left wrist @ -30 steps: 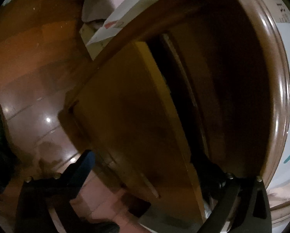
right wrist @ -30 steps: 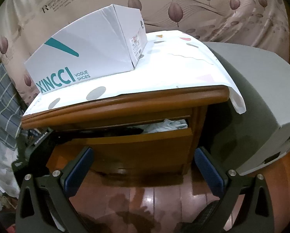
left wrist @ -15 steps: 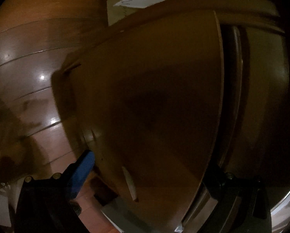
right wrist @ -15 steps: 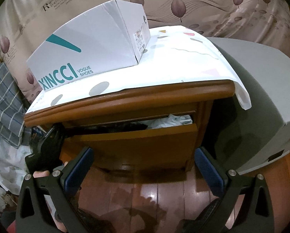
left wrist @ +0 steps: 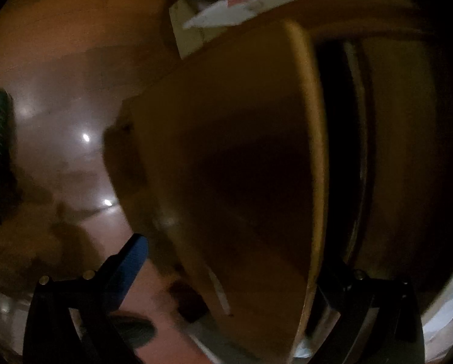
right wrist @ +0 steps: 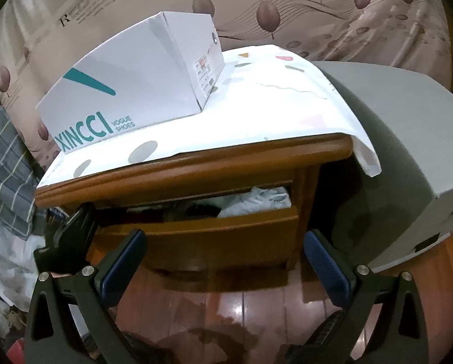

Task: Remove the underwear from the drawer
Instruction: 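Hook the left tool on the drawer front and pull it open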

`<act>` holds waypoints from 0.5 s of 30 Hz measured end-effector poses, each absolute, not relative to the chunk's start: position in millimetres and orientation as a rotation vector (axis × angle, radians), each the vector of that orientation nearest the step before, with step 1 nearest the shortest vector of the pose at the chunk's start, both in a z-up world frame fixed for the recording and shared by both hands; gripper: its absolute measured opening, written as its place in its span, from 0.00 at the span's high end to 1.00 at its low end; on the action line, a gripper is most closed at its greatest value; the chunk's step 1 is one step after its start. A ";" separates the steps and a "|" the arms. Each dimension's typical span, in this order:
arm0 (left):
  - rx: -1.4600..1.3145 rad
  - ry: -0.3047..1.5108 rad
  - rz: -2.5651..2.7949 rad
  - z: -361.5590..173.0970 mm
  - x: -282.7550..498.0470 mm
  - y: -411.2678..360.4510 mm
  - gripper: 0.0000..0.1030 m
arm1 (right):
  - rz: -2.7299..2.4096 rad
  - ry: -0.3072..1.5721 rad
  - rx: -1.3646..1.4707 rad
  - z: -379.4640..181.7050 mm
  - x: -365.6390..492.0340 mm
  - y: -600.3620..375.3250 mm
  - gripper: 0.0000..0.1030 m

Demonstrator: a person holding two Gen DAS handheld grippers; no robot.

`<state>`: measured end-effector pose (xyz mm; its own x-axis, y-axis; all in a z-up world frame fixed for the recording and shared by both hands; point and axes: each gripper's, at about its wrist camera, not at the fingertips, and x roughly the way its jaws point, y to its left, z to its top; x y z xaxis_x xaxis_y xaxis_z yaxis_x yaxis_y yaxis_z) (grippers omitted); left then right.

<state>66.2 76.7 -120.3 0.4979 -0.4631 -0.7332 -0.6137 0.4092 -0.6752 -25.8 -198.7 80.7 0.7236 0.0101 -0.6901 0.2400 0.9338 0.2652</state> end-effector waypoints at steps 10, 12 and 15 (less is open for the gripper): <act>-1.083 1.215 0.131 -110.6 26.8 93.9 0.00 | -0.166 0.737 0.363 84.2 -26.8 -209.4 0.00; -1.073 1.237 0.124 -108.8 23.8 97.1 0.00 | -0.175 0.736 0.363 84.1 -27.2 -211.4 0.00; -1.054 1.256 0.118 -105.4 21.0 100.4 0.00 | -0.191 0.739 0.369 83.0 -26.6 -215.7 0.00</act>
<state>21.0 100.4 -105.4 0.3685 -0.4541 -0.8112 -0.5969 0.5534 -0.5809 -26.6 -215.7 83.0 0.7256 -0.0407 -0.6869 0.2972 0.9189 0.2594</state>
